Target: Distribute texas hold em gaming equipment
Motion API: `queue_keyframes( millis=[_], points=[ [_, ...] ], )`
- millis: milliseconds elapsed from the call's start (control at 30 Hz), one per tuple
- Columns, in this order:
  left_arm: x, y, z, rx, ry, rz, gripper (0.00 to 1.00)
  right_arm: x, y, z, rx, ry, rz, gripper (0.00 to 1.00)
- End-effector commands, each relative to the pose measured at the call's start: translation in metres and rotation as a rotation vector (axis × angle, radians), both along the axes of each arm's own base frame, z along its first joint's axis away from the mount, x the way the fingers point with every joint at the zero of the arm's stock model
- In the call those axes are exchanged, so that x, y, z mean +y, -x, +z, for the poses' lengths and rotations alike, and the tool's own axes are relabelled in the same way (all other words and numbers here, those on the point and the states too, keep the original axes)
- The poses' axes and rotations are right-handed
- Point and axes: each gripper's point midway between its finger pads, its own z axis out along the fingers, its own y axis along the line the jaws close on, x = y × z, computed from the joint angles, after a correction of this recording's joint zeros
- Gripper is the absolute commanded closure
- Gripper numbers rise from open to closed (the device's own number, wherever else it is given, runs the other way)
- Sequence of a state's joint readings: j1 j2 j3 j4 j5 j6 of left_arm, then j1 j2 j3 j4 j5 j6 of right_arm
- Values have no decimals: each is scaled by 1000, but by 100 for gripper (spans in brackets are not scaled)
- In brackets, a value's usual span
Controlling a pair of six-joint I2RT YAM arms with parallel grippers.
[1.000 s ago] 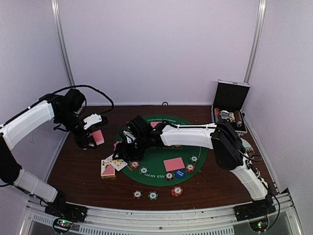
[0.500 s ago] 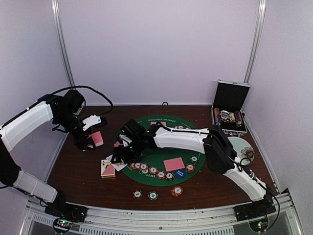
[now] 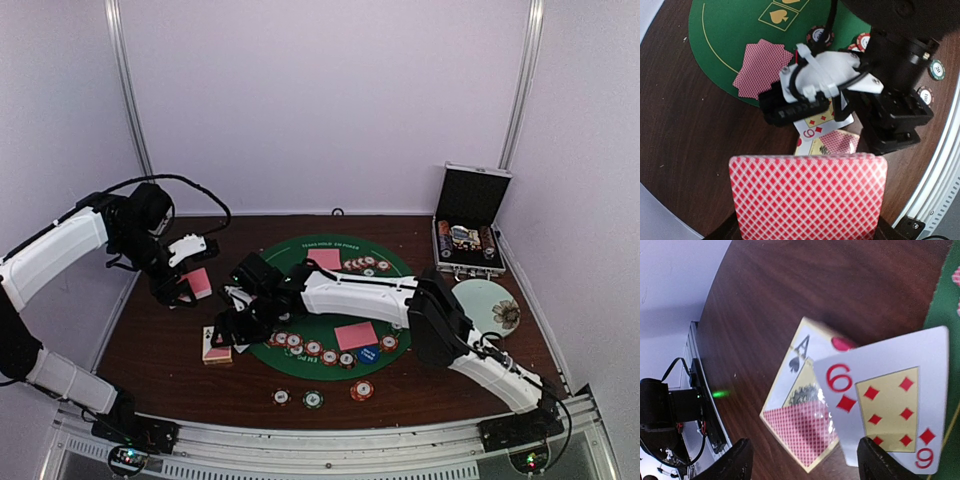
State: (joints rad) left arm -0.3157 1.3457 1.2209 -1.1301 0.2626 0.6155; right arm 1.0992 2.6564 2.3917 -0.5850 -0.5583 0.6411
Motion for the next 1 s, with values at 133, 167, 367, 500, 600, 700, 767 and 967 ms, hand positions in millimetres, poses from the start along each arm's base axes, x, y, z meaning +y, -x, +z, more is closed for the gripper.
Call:
queue_keyframes(
  millis=[133, 167, 367, 500, 600, 700, 767, 967],
  points=[
    [-2, 2, 15, -43, 33, -14, 100, -8, 1, 26, -23, -43, 17, 25],
    [-2, 2, 15, -44, 33, -14, 100, -13, -8, 33, -28, -63, -6, 25],
    [-2, 3, 18, -47, 33, -14, 100, -34, -39, 39, -43, -54, -62, 25],
    [-2, 3, 18, -47, 32, -15, 100, -40, -47, 30, -51, -23, -77, 24],
    [-2, 2, 18, -48, 31, -15, 100, -42, -52, 20, -63, 24, -80, 24],
    [-2, 2, 18, -47, 33, -15, 100, -47, -55, 11, -79, 71, -79, 25],
    [-2, 2, 18, -47, 31, -16, 100, -49, -55, 5, -81, 91, -80, 25],
    [-2, 2, 17, -43, 31, -17, 100, -57, -52, -8, -83, 145, -75, 25]
  ],
)
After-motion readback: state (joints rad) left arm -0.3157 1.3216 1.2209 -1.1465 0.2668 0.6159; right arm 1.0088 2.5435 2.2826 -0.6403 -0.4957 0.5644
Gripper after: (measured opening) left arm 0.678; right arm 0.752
